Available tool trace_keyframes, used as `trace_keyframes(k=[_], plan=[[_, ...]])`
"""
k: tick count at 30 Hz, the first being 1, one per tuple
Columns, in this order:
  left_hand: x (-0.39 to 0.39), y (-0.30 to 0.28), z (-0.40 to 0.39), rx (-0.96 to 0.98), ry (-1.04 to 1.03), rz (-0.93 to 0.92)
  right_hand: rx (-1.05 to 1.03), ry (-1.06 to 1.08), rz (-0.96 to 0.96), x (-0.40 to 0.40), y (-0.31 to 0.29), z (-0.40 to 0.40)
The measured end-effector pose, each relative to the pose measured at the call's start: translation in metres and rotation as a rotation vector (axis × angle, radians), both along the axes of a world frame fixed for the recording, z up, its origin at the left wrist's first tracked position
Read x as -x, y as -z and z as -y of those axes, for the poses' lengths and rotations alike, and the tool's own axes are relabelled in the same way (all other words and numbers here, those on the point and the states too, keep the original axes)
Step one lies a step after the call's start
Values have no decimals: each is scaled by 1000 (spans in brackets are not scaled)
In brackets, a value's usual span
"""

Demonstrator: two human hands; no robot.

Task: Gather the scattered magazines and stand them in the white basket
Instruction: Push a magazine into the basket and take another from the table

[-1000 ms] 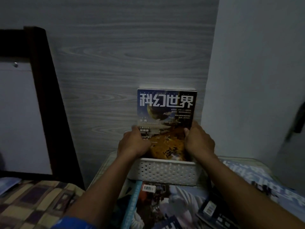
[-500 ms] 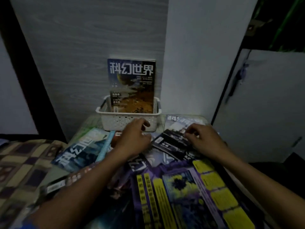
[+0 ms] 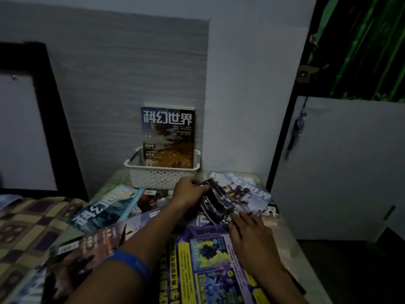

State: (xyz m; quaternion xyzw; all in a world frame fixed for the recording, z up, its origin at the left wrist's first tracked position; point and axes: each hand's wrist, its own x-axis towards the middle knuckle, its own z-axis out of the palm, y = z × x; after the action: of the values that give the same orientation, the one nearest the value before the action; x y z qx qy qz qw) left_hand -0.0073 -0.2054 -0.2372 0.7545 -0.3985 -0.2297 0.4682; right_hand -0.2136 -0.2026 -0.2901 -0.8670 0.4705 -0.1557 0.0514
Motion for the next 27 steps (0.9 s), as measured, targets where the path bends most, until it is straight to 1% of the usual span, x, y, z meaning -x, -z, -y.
trace_keyframes(k=[1, 3, 4, 5, 8, 11, 12, 13, 15, 16, 17, 19, 20, 23, 25, 27], plan=[[3, -3, 5, -38, 26, 53, 3, -4, 1, 0, 0, 0], [8, -9, 9, -110, 72, 263, -21, -3, 14, 0, 1, 3], [10, -11, 8, -87, 90, 331, -41, 1, 27, 1, 2, 5], [10, -12, 5, -21, 117, 329, -57, 7, 53, 2, 3, 7], [6, -19, -17, 271, 190, 126, -91, 50, 141, 4, 5, 10], [-9, -28, -49, 527, 212, 10, -83, 65, 205, 6, -3, 2], [-17, -31, -60, 585, 202, -42, -75, 73, 275, 4, -10, 0], [-25, -33, -71, 624, 193, -106, -95, 86, 393, 0, -21, -4], [-38, -33, -91, 666, 170, -208, -236, 91, 753, -15, -54, -8], [-44, -34, -101, 670, 154, -250, -320, 60, 921, -27, -71, -7], [-50, -35, -110, 660, 146, -288, -375, 15, 1020, -40, -86, -7], [-63, -37, -126, 621, 144, -313, -334, -80, 1053, -63, -108, -5], [-73, -40, -133, 589, 148, -290, -305, -118, 1044, -74, -118, -7], [-98, -58, -152, 475, 143, -162, -337, -259, 1004, -99, -131, -14], [-110, -68, -161, 474, 58, -135, -326, -361, 938, -110, -129, -24], [-119, -63, -169, 459, -10, -70, -294, -355, 896, -119, -110, -34]])
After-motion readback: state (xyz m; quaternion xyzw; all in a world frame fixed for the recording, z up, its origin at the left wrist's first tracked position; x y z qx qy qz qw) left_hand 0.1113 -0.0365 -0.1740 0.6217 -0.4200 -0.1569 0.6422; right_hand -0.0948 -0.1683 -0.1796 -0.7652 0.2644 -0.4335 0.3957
